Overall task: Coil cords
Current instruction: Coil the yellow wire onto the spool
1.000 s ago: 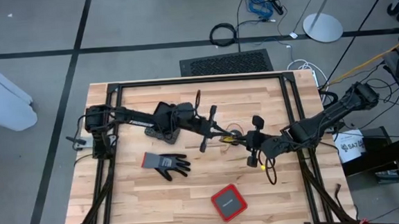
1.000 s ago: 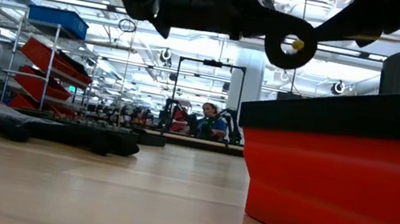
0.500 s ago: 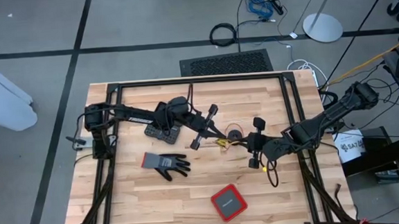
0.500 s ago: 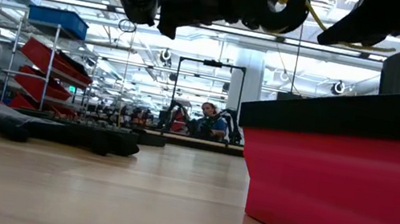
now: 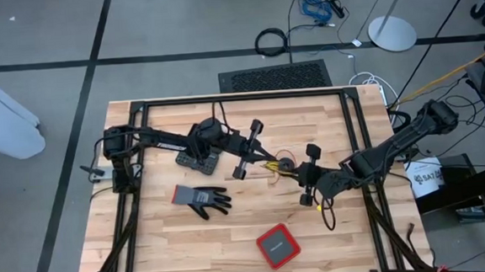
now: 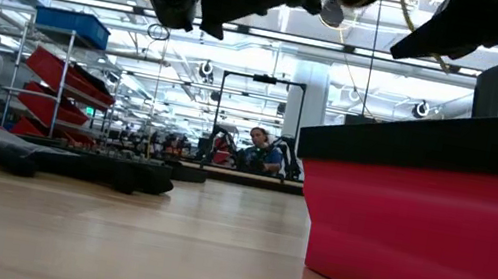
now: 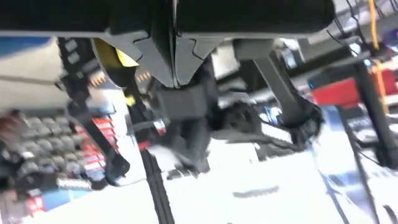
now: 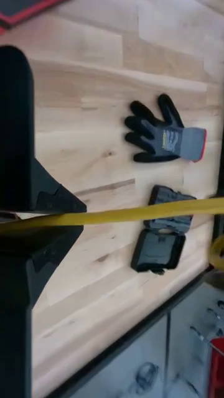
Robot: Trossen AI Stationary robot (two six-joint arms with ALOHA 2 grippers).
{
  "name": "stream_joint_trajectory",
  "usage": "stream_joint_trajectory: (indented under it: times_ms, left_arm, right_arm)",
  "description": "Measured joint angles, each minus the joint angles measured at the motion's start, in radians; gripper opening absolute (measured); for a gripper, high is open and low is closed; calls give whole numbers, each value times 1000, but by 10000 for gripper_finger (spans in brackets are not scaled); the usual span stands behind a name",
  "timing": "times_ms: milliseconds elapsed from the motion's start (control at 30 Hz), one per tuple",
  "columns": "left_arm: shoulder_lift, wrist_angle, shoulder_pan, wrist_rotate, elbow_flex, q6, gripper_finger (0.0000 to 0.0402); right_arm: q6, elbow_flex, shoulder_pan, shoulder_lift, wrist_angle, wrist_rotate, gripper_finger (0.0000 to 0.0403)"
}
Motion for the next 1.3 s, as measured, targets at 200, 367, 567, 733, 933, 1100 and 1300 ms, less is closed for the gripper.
stream_joint_trajectory:
  times_ms: [200,367,567,733,933,1100,1300]
  left_arm:
    - [47,88,-1,-148,0,-43,0]
    - [93,183,-15,-255,0,-73,0]
    - [135,279,-21,-349,0,-142,0]
    - [145,285,-27,-374,0,-174,0]
    - [145,293,-53,-399,0,-174,0]
    - [145,294,-66,-462,0,-199,0]
    - [145,264,-78,-517,4,-200,6]
  right_arm:
    - [-79,0,-1,46,88,144,20]
    - [-155,0,-7,110,187,267,11]
    - [-134,0,-10,197,216,405,1]
    - [-70,0,-16,254,218,518,1]
    - [-11,0,-31,314,219,549,0]
    - [30,0,-30,361,223,555,0]
    - [86,-1,-56,384,226,558,0]
